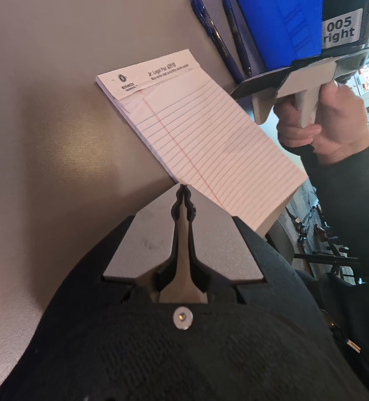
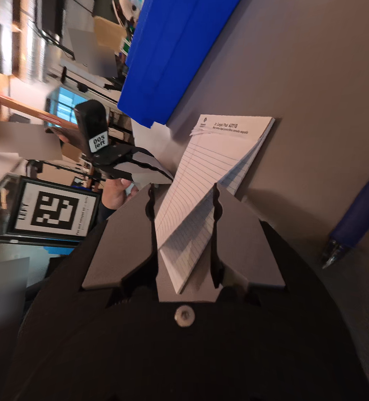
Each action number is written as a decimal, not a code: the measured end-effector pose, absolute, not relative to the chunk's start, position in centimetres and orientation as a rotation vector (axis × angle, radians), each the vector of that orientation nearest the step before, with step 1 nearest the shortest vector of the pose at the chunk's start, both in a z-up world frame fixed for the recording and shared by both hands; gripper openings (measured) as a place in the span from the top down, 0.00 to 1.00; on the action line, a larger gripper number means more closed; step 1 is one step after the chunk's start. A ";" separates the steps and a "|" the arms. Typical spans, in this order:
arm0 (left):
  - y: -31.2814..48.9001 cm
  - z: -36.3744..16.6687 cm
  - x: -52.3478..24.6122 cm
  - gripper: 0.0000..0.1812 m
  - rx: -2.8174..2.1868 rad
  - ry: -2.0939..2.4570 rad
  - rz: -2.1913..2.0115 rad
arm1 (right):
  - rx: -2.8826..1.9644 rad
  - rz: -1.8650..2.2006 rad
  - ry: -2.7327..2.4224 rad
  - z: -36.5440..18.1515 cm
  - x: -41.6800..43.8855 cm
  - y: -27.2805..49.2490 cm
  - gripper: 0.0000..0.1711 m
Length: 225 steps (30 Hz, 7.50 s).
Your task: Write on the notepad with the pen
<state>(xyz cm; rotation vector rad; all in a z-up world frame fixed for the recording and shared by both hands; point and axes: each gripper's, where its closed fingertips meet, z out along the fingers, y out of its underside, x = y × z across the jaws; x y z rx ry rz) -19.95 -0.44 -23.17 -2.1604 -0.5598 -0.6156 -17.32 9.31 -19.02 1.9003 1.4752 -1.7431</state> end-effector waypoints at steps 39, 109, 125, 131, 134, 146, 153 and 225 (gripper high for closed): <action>-0.5 -23.1 -20.5 1.00 -2.144 -0.568 -0.522 | 1.924 -1.742 1.380 -20.1 -17.4 9.5 0.88; 1.7 -13.7 -17.8 0.98 -1.539 -0.298 -0.973 | 1.300 -1.913 1.836 -15.1 -14.1 4.6 1.00; 2.3 -14.8 -18.7 0.66 -1.604 -0.367 -0.778 | 2.154 -2.154 1.974 1.4 -6.1 29.3 1.00; 3.7 -17.2 -17.0 0.67 -1.813 -0.281 -0.614 | 2.590 -1.866 1.784 -2.7 -5.3 38.6 0.99; 3.7 -17.3 -17.1 0.68 -1.820 -0.288 -0.619 | 2.628 -1.755 1.727 -5.4 -6.3 39.9 0.98; 3.8 -17.4 -17.2 0.70 -1.818 -0.306 -0.647 | 2.653 -1.735 1.849 -1.3 -3.7 43.3 1.00; 3.7 -17.2 -17.4 0.70 -1.804 -0.314 -0.639 | 2.605 -1.589 1.864 -6.4 -6.9 42.0 1.00; 3.3 -16.9 -17.6 0.72 -1.757 -0.352 -0.770 | 2.540 -0.971 2.557 -13.0 -19.6 22.6 0.96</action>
